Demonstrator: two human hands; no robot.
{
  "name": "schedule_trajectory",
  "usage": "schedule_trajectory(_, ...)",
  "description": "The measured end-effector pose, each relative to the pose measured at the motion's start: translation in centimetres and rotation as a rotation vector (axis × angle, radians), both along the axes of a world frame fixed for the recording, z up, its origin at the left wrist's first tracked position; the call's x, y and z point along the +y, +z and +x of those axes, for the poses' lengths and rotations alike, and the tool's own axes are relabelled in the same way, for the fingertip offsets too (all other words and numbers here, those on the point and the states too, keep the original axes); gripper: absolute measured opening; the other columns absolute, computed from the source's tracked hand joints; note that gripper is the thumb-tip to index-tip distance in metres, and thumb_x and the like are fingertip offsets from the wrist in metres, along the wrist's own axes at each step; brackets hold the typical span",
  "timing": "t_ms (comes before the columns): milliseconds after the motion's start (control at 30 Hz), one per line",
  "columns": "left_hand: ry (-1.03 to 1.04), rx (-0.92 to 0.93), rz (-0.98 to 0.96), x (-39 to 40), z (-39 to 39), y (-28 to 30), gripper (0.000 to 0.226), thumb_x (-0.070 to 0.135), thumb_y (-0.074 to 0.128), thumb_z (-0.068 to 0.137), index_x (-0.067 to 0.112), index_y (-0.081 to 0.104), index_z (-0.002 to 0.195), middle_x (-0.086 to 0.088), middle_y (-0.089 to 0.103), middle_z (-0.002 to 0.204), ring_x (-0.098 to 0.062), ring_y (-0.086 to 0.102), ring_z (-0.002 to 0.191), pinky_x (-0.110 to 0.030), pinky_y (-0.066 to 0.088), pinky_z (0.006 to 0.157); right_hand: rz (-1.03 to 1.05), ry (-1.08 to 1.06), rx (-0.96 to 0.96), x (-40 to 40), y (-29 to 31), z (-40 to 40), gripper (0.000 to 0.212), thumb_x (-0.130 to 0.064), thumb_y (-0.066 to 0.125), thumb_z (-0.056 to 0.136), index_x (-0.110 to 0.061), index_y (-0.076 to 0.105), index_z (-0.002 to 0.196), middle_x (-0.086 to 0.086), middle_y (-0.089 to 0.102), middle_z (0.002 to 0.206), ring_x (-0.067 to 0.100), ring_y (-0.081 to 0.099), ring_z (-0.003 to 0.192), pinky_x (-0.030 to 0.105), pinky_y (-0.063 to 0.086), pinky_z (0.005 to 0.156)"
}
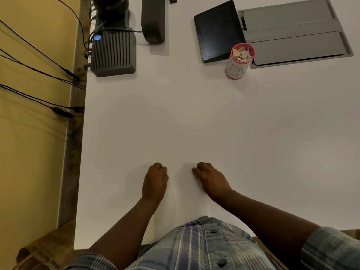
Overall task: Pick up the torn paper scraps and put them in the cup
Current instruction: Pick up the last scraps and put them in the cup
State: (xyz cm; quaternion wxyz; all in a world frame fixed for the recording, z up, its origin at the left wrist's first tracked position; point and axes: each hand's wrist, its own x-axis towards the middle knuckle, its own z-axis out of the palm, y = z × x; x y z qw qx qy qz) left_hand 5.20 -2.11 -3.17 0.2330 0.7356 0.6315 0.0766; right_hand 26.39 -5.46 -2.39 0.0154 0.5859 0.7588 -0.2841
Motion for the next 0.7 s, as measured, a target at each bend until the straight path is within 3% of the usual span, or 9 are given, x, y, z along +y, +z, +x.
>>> schedule_trajectory(167,-0.077,0.128,-0.038,0.5,0.1,0.0,0.012,0.000,0.053,0.085,0.000,0.065,0.083,-0.013,0.061,0.089,-0.026,0.058,0.080,-0.039,0.051,0.066,0.003,0.025,-0.046,0.0,0.0,-0.5,0.029,-0.001,0.035,0.093,-0.007,0.053,0.114,0.008,0.050,0.112,0.025,0.047,0.100,0.038,0.049,0.071)
schedule_trajectory(267,-0.071,0.130,-0.053,1.0,0.3,-0.1,0.011,-0.002,0.054,0.082,-0.001,0.065,0.083,-0.014,0.062,0.088,-0.027,0.059,0.079,-0.036,0.049,0.065,0.025,0.056,-0.055,-0.2,-0.5,-0.5,0.025,-0.003,0.035,0.095,-0.007,0.053,0.113,0.009,0.052,0.110,0.025,0.048,0.098,0.037,0.049,0.068)
schedule_trajectory(400,0.206,-0.008,-0.076,2.0,0.9,0.0,0.012,-0.001,0.058,0.075,0.004,0.069,0.076,-0.009,0.066,0.078,-0.023,0.061,0.072,-0.027,0.044,0.063,0.037,-0.009,-0.011,0.4,-1.0,-0.3,0.020,-0.011,0.040,0.098,-0.008,0.058,0.103,0.009,0.057,0.103,0.026,0.054,0.094,0.034,0.044,0.066)
schedule_trajectory(500,0.452,-0.224,-0.180,2.6,0.8,0.2,0.012,0.001,0.065,0.071,0.007,0.074,0.077,-0.005,0.072,0.077,-0.014,0.064,0.068,-0.024,0.051,0.067,-0.039,-0.375,0.144,2.1,-0.8,0.8,0.017,-0.013,0.053,0.090,-0.008,0.069,0.093,0.009,0.068,0.096,0.024,0.062,0.086,0.027,0.044,0.070)
schedule_trajectory(600,0.605,-0.412,-0.358,3.5,1.0,0.7,0.017,0.003,0.068,0.073,0.019,0.071,0.070,0.002,0.071,0.071,-0.009,0.067,0.064,-0.020,0.052,0.062,-0.149,-0.760,0.340,4.2,-0.1,3.5,0.009,-0.013,0.066,0.081,-0.017,0.074,0.078,-0.002,0.072,0.081,0.010,0.062,0.072,0.017,0.043,0.065)
schedule_trajectory(700,0.622,-0.519,-0.442,5.1,2.1,1.3,0.018,0.003,0.068,0.076,0.021,0.070,0.071,-0.001,0.072,0.073,-0.010,0.069,0.065,-0.018,0.050,0.061,-0.294,-1.002,0.579,6.3,0.9,6.1,0.010,-0.014,0.076,0.075,-0.023,0.072,0.071,-0.003,0.072,0.078,0.015,0.067,0.077,0.023,0.053,0.067)
